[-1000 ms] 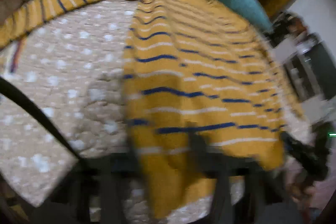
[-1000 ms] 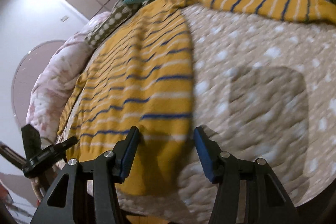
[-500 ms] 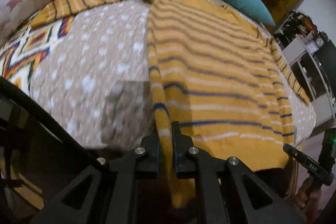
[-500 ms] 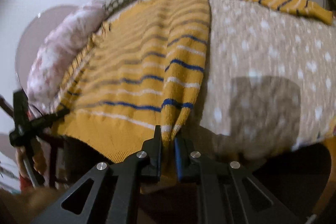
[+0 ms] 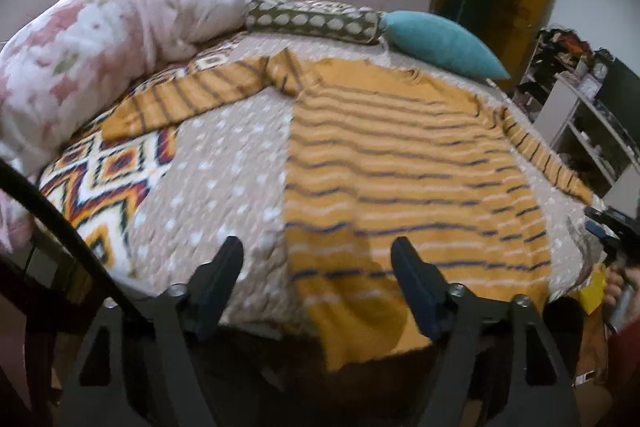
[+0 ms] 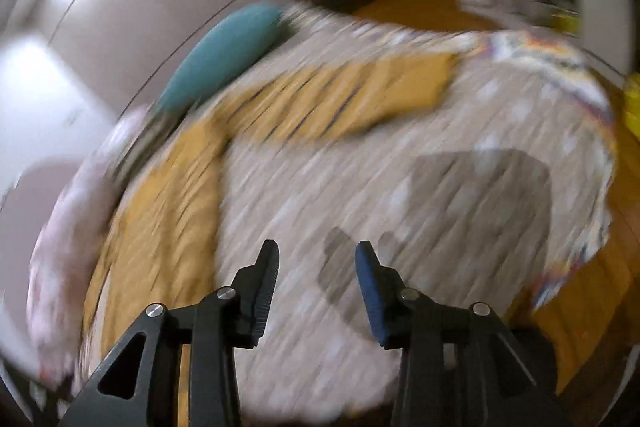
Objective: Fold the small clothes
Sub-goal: 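Grasp the striped yellow sweater's sleeve cuff with the right gripper, then carry the sleeve across the sweater body with the right gripper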
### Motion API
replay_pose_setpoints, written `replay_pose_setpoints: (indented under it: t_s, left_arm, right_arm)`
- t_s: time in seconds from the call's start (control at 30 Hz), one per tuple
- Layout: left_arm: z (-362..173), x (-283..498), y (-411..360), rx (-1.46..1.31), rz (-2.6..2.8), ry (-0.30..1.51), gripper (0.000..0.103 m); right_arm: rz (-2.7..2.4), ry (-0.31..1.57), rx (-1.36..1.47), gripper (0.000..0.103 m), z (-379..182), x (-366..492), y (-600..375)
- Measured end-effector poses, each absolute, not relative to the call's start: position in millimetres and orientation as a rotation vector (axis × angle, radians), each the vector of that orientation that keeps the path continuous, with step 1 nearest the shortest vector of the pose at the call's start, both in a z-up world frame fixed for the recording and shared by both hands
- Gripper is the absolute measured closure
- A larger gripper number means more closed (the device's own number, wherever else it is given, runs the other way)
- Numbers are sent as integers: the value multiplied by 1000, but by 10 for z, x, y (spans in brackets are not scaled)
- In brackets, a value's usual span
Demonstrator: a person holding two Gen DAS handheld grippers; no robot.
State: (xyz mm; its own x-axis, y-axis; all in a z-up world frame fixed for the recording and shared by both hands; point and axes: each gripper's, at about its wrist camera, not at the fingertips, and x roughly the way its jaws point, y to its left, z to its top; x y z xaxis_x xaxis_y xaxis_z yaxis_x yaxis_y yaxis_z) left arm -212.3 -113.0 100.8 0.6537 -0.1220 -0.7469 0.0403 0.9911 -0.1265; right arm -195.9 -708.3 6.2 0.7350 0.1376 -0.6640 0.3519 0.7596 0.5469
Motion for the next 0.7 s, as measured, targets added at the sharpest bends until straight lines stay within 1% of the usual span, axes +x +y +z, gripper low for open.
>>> replay_pose_setpoints:
  t_s: [0.07,0.27,0.3,0.33,0.37,0.43,0.53,0.7]
  left_arm:
    - [1028,-2035,-1184,-110,-108,857,27]
    - [1067,-1779,-1443,-139,-159,863,27]
    - [1067,-1759,-1476,-136,-160,865,27]
    - [1070,-1737,-1499,-131,-160,866,27]
    - [1070,-1724,-1502,-127,-159,863,27]
    - [1068,-1713,-1463,-118,-144,849,27]
    - [1043,-1673,-1324,-116,-102,833,27]
    - [989,-1614,-968,-180,-50,826,27]
  right_arm:
    - [-192,743,750,60,4,-1735,-7317]
    - [-274,748,775,60,-56,-1135,-7561]
    - [-297,757,763,62,-33,-1050,-7535]
    - [-318,777,747,86,-7,-975,-7528]
    - [-332,785,731,97,32,-920,-7564]
    - [-380,742,723,97,88,-1002,-7813]
    - [-538,682,689,97,328,-1110,-8217]
    - [-631,638,658,97,691,-1028,-8429]
